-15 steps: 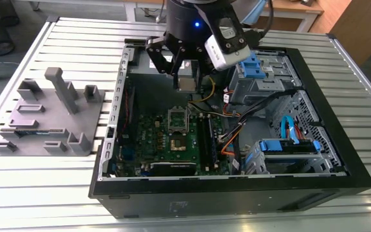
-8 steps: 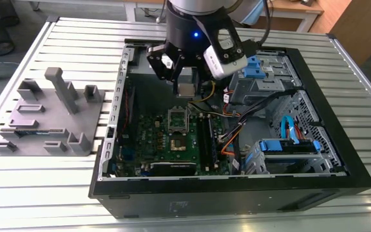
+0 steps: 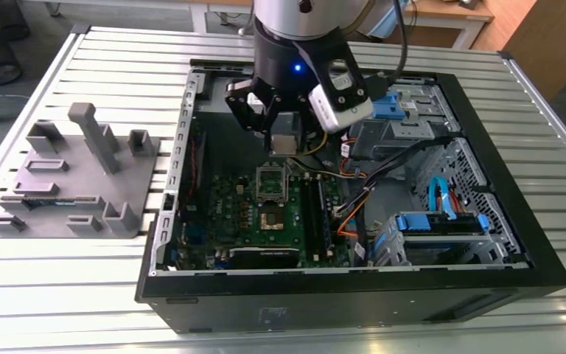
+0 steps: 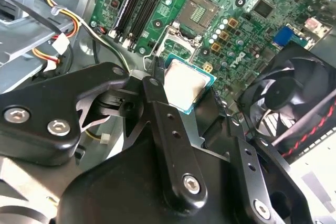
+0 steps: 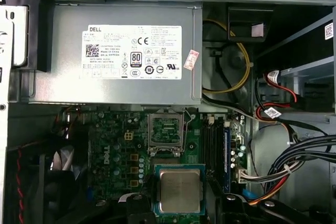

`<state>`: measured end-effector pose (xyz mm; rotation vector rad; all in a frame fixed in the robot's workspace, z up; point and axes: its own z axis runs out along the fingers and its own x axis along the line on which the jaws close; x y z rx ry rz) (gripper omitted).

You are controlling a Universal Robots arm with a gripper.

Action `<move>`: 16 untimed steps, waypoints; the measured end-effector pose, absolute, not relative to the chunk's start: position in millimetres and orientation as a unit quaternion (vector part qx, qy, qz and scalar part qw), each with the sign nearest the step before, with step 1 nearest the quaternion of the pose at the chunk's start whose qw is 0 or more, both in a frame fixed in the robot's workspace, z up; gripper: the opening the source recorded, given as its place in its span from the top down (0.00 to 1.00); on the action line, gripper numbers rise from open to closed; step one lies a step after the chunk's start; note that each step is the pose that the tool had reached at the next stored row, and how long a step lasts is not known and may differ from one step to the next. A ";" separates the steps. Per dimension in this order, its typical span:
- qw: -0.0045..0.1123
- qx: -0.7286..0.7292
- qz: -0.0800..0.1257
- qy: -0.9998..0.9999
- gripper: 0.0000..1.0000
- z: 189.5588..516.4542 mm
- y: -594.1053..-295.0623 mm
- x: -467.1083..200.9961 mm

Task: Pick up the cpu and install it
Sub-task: 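Pick up the cpu and move it towards the insertion slot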

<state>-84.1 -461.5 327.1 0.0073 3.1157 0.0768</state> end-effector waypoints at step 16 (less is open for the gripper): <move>0.012 0.002 0.025 1.000 0.53 297.9 -463.7 -83.9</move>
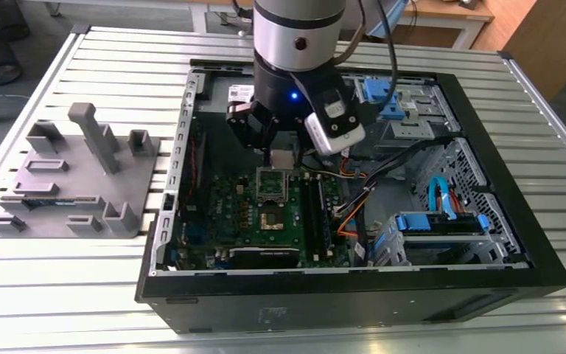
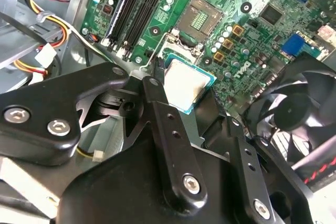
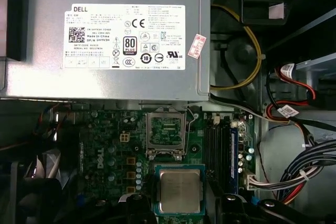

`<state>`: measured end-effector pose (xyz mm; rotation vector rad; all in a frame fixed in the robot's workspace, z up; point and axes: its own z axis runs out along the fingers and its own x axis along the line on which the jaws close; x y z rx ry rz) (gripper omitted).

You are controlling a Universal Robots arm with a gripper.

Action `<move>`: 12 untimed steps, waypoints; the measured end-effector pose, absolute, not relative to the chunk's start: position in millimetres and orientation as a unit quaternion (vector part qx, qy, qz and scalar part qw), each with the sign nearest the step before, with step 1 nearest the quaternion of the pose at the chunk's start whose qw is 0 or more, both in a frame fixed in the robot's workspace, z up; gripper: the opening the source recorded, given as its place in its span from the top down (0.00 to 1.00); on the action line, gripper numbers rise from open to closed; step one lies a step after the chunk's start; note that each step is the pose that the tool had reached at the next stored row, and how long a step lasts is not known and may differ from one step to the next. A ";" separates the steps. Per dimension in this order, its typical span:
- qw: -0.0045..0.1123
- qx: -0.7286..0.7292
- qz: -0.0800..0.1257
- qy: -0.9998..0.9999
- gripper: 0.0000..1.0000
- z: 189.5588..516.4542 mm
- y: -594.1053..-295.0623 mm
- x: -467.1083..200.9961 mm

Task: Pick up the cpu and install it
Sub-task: 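Pick up the cpu and move it towards the insertion slot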

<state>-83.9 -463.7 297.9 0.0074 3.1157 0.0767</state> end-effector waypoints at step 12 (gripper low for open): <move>0.012 0.002 0.025 1.000 0.53 291.1 -464.3 -83.9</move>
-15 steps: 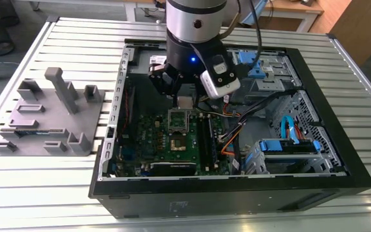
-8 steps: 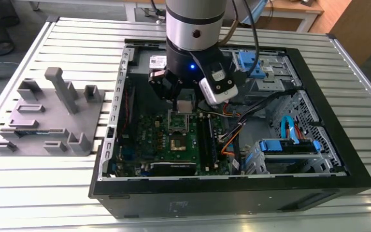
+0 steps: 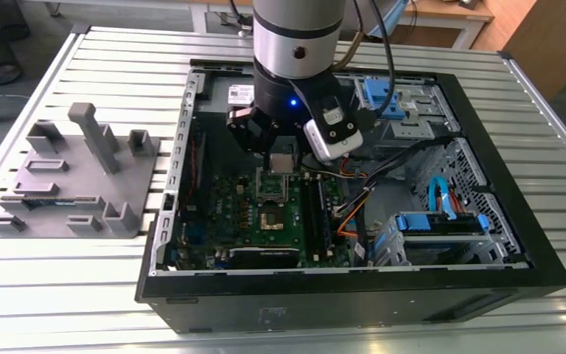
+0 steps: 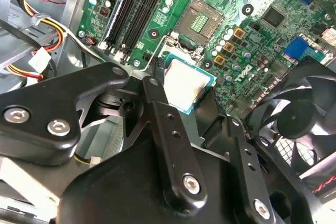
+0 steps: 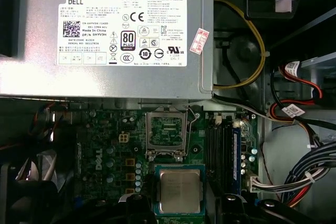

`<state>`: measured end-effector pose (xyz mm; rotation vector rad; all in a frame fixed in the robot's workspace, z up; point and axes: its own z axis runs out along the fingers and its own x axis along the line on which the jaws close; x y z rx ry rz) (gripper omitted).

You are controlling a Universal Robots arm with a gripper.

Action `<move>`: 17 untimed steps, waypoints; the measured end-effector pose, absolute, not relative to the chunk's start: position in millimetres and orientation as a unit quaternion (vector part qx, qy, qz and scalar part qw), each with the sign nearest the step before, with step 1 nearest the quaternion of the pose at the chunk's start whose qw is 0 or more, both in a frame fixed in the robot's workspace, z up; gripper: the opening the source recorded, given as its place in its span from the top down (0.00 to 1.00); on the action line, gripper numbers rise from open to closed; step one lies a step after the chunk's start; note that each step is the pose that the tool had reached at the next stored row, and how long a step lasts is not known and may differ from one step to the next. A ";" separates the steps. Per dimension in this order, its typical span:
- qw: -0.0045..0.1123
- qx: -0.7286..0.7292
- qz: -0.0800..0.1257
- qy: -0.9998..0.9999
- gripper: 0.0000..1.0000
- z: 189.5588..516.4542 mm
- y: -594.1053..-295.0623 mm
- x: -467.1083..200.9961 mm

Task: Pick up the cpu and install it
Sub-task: 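Pick up the cpu and move it towards the insertion slot, then place the cpu into insertion slot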

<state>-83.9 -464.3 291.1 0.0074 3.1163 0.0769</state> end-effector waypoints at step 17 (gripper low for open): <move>0.012 0.002 0.025 1.000 0.53 281.8 -464.5 -84.1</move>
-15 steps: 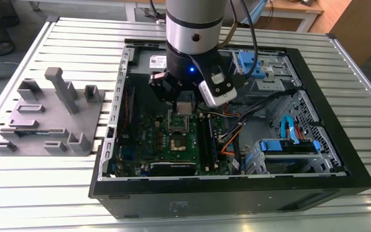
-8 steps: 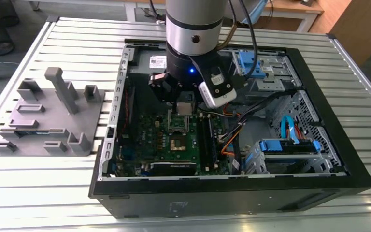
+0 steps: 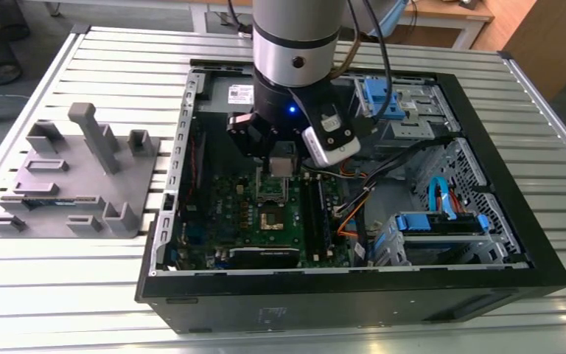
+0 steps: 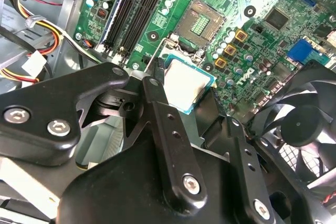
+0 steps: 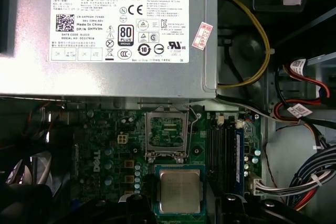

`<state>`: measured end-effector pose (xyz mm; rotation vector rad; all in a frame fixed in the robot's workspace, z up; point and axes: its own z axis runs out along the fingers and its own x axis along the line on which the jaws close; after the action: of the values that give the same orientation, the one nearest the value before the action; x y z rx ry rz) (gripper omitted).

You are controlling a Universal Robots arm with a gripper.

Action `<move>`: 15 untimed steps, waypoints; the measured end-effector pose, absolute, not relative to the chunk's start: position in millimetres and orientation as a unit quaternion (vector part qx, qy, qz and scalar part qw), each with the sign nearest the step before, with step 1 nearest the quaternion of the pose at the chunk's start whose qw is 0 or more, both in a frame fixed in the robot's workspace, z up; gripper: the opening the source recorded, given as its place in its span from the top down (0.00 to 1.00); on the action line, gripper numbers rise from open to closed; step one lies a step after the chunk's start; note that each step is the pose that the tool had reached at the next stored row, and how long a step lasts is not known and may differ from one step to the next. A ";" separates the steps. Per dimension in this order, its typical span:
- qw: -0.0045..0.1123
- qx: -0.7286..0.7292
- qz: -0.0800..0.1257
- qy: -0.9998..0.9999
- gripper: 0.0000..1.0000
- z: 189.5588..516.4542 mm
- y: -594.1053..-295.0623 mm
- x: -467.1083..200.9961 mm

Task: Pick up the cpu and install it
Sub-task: 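Place the cpu into insertion slot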

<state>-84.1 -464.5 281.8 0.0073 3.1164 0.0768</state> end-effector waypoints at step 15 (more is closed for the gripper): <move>0.012 0.002 0.024 1.000 0.53 268.5 -464.7 -85.1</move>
<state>-85.1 -464.7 268.5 0.0073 3.1164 0.0755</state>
